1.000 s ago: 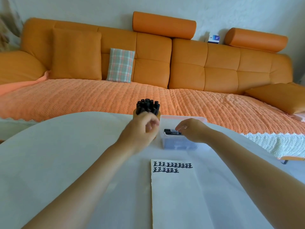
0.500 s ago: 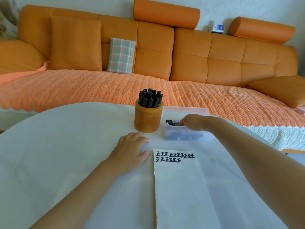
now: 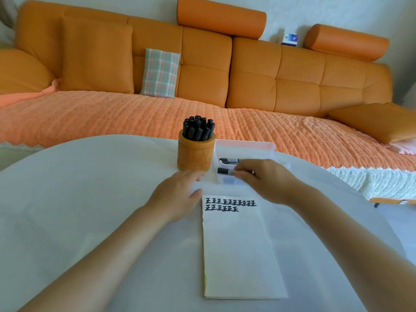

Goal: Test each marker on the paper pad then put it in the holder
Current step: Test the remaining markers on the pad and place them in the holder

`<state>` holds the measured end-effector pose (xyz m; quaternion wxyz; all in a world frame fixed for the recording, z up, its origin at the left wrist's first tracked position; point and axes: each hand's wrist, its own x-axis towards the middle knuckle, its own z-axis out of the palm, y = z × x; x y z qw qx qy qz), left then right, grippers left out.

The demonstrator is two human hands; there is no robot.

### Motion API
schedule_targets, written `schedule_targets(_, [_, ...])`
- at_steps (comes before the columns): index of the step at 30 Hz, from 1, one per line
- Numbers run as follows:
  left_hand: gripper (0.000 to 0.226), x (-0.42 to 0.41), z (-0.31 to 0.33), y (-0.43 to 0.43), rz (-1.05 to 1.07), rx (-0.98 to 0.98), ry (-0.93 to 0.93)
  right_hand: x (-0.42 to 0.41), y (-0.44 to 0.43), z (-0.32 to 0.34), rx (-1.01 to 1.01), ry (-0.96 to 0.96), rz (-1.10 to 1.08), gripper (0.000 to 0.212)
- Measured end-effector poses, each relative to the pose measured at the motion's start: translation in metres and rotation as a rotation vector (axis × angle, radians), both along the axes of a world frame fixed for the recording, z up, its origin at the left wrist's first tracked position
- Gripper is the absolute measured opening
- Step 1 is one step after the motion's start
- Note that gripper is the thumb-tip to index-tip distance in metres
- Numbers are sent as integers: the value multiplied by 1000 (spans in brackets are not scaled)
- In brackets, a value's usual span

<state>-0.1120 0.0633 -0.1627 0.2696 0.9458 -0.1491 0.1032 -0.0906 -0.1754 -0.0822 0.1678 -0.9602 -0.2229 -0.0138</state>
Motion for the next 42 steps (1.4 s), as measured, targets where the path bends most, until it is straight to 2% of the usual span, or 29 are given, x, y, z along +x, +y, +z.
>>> schedule_targets(3, [39, -9, 10, -11, -74, -79, -75, -18, -4, -20, 8, 70, 56, 16])
schedule_targets(6, [36, -15, 14, -20, -132, -44, -85, -27, -8, -40, 88, 110, 98, 20])
schedule_targets(10, [14, -15, 14, -23, -103, 13, -92, -28, -9, -52, 241, 68, 38, 30])
schedule_targets(12, [14, -13, 14, -22, -62, -42, -76, -26, -8, -50, 416, 123, -70, 30])
schedule_targets(16, [12, -10, 14, -21, -19, -197, -23, -20, -5, -47, 985, 343, -248, 22])
schedule_targets(19, [15, -10, 14, -24, -61, -196, 3, -16, -3, -51, 1335, 569, -198, 14])
schedule_targets(22, [21, -11, 13, -30, -138, -97, 41, -15, 2, -53, 1458, 654, -103, 18])
schedule_targets(24, [24, -13, 15, -34, -167, -64, 56, -16, 4, -48, 1448, 596, -71, 15])
schedule_targets(26, [24, -14, 19, -35, -156, -83, 27, -15, 3, -41, 1354, 471, -36, 14])
schedule_targets(29, [21, -15, 25, -33, -105, -173, -101, -12, -4, -37, 895, 178, -16, 22])
schedule_targets(31, [28, -15, 27, -33, -103, -232, -157, -12, -6, -38, 591, 101, -10, 21])
schedule_targets(34, [38, -15, 28, -35, -170, -166, -190, -18, -4, -39, 251, 12, 36, 16])
schedule_targets(36, [25, -13, 27, -36, -197, -113, -199, -22, -1, -39, 148, -40, 91, 21])
schedule_targets(38, [11, -13, 26, -36, -196, -69, -192, -24, 1, -40, 128, -51, 139, 19])
schedule_targets(42, [10, -14, 28, -34, -172, 14, -198, -25, 1, -43, 58, -152, 169, 20])
